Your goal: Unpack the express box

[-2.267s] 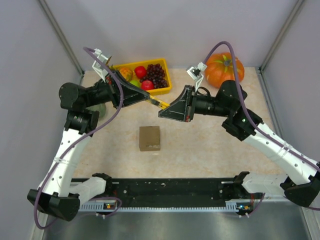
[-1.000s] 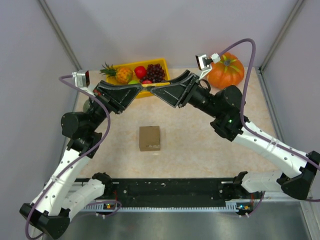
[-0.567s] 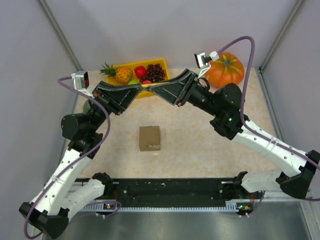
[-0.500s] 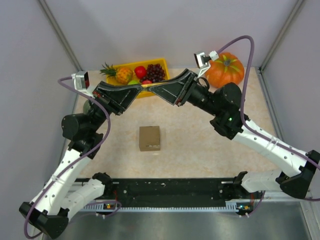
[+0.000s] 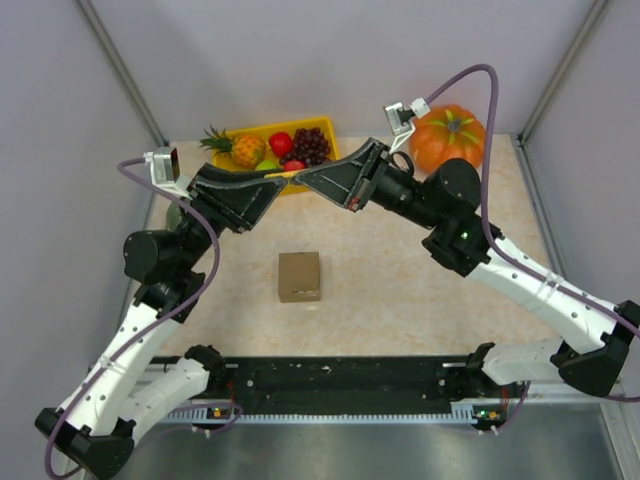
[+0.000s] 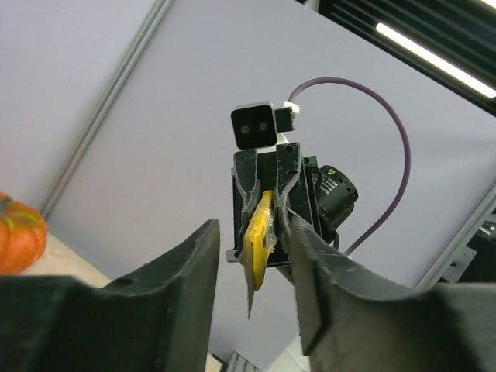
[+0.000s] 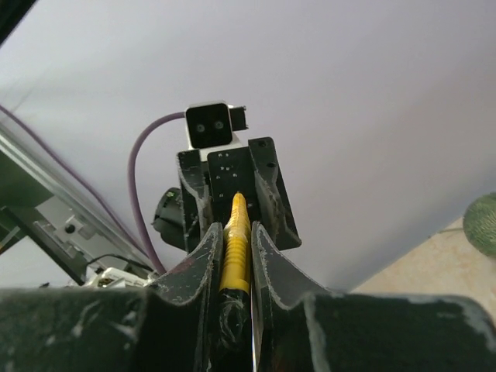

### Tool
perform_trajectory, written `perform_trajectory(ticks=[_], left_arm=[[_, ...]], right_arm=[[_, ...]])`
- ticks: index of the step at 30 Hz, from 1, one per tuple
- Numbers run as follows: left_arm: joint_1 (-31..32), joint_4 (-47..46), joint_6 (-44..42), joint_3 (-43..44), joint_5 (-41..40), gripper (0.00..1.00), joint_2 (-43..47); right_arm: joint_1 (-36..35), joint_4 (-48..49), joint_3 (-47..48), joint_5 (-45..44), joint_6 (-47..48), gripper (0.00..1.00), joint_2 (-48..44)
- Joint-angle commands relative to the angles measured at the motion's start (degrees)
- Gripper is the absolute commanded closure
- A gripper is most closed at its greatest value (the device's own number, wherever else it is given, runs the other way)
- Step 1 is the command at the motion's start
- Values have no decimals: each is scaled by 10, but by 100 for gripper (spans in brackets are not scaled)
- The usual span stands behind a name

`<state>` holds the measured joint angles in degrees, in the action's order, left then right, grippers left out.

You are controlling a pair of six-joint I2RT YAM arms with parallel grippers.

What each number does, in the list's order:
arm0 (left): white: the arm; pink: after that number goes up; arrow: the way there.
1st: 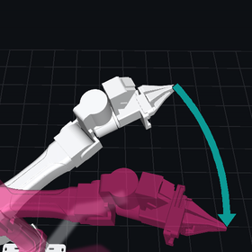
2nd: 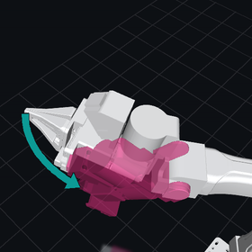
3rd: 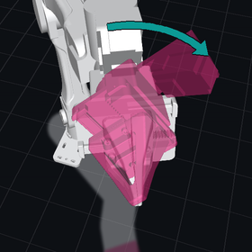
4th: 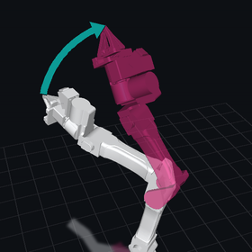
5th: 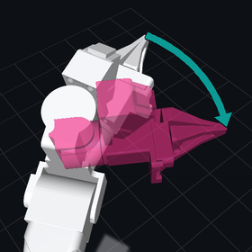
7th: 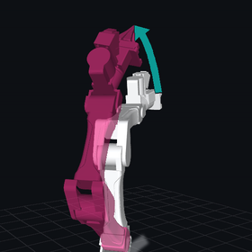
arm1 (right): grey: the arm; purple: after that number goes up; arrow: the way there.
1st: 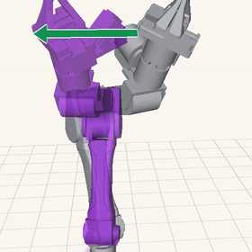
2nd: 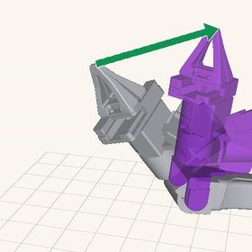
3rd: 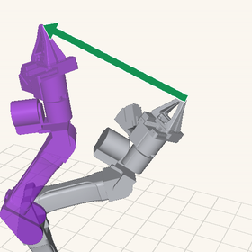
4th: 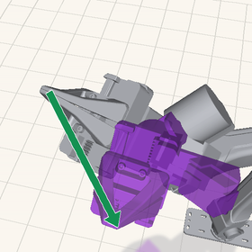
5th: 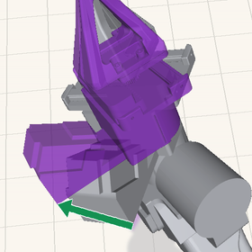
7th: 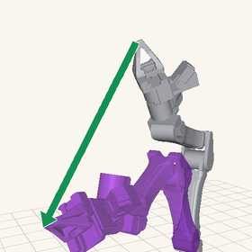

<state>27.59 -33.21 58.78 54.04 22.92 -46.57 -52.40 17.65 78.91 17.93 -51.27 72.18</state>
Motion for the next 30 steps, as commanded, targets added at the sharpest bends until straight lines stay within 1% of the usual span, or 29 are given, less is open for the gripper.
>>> perform_trajectory(ticks=[1,2,3,5,6,8,9,11,12,13,16,20,22,23,26,29,30], left_arm=[[1,75,-43,-2,-20,38,17],[1,110,-59,-1,-26,25,22],[0,132,-68,0,-32,21,26],[0,187,-106,5,-50,15,43],[-1,248,-122,9,-79,13,49],[-1,319,-162,21,-112,11,59],[-1,398,-175,26,-147,10,61],[-3,454,-203,30,-178,8,58],[-3,514,-207,31,-205,8,49],[-4,537,-209,29,-216,8,43],[-4,614,-178,9,-253,7,26],[-4,610,-134,-64,-233,7,14],[-4,601,-129,-87,-232,7,-3],[-4,596,-128,-106,-214,7,-11],[-5,579,-129,-138,-212,6,-42],[-5,569,-126,-151,-208,3,-74],[-5,559,-131,-153,-200,3,-93]], right_arm=[[-8,-62,20,-52,41,100,-33],[-7,-103,13,-67,50,100,-42],[-7,-122,8,-104,70,100,-51],[0,-161,-10,-140,85,100,-79],[5,-195,-17,-166,92,100,-87],[12,-221,-36,-192,108,100,-108],[13,-256,-39,-221,115,100,-114],[14,-286,-48,-244,141,100,-120],[14,-315,-50,-268,145,100,-122],[15,-327,-54,-276,150,100,-121],[15,-352,-74,-300,171,100,-122],[15,-362,-106,-316,183,100,-118],[15,-362,-118,-318,184,100,-112],[16,-362,-129,-318,180,100,-110],[15,-360,-151,-316,181,100,-100],[15,-350,-174,-309,191,100,-93],[15,-329,-182,-302,194,100,-93]])
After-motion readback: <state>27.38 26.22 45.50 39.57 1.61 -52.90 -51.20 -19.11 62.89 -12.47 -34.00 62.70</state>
